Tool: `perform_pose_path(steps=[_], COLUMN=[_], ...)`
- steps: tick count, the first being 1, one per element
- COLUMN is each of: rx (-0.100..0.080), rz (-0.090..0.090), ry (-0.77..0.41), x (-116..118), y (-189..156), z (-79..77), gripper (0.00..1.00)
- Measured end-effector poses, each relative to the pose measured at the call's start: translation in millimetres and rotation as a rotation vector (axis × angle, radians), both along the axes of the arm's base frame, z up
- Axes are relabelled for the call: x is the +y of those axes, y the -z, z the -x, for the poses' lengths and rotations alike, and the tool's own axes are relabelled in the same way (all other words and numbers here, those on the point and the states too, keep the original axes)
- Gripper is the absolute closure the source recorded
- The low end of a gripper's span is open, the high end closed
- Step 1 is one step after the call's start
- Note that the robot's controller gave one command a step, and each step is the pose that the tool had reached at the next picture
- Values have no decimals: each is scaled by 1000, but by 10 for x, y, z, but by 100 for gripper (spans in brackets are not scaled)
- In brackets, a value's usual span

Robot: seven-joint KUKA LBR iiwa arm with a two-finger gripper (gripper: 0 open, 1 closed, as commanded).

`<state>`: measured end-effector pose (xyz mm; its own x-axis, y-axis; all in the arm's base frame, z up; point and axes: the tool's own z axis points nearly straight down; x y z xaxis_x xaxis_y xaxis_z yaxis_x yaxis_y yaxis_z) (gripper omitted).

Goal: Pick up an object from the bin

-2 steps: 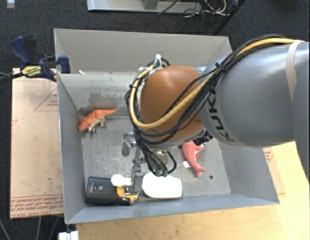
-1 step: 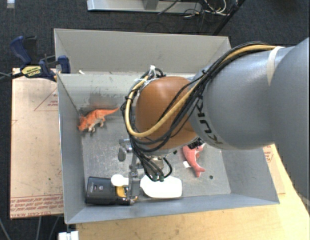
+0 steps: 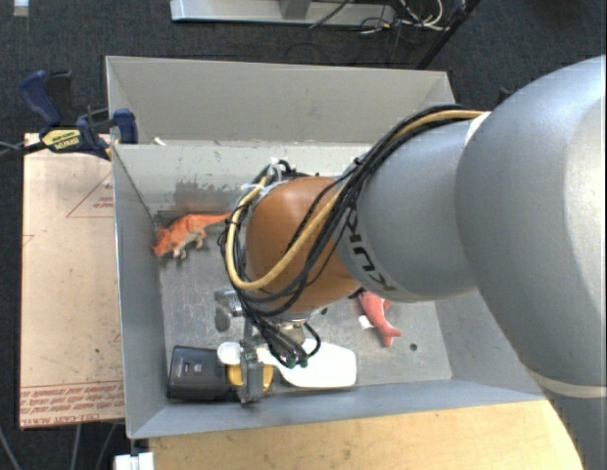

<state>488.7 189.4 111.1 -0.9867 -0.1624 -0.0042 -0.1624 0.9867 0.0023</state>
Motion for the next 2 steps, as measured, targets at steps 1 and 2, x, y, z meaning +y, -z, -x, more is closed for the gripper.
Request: perform_pose_path(steps=[1,2], rx=[0,0], rz=[8,8], ry=[89,89], x=[215,214], y=[371,371], z=[12,12], gripper=[100,100])
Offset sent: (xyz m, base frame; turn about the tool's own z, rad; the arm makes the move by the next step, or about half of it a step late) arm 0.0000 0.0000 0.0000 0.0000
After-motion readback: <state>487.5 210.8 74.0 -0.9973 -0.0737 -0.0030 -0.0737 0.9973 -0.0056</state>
